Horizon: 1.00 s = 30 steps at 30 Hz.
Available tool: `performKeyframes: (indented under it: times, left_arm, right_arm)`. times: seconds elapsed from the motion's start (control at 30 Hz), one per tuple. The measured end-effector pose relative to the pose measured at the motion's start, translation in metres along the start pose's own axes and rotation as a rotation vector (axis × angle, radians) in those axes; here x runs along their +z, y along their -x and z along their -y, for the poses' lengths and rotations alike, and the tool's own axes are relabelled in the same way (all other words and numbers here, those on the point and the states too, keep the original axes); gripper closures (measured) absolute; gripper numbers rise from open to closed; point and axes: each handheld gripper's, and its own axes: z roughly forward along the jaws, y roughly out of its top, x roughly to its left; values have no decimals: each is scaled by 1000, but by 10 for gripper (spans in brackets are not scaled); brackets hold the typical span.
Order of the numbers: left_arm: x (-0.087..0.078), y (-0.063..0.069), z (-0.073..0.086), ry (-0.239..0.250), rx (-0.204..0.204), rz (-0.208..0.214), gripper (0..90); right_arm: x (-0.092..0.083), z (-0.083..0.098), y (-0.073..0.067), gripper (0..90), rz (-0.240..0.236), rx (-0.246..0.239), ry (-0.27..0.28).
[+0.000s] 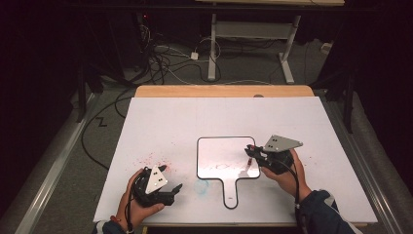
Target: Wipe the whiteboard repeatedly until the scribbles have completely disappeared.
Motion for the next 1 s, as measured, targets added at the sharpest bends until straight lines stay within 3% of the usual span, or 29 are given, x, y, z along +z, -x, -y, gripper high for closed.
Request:
performKeyframes:
  times: [0.07,0.13,0.23,0.3,0.5,0.7,0.8,1.0]
  left_arm:
    - [0,0,0,2,0,2,197]
    - [0,-1,0,0,0,2,197]
    - [0,0,0,0,0,1,197]
    - [0,0,1,1,1,1,197]
    - [0,0,0,-1,1,5,197]
    - [1,1,0,-4,6,6,197]
    - [1,1,-1,3,6,6,197]
    - [1,1,-1,-4,12,5,197]
  right_arm:
    - [2,0,-6,813,-41,19,20]
    - [3,-2,-13,813,-60,-3,18]
    - [2,-3,-15,813,-48,-38,7]
    - [-1,-1,-13,813,-13,-60,-4]
    - [-13,5,-5,813,13,-56,-24]
    - [-18,4,-11,813,21,-83,-53]
    - [-16,4,-15,813,22,-90,-46]
    - [-1,0,-29,813,-19,-83,21]
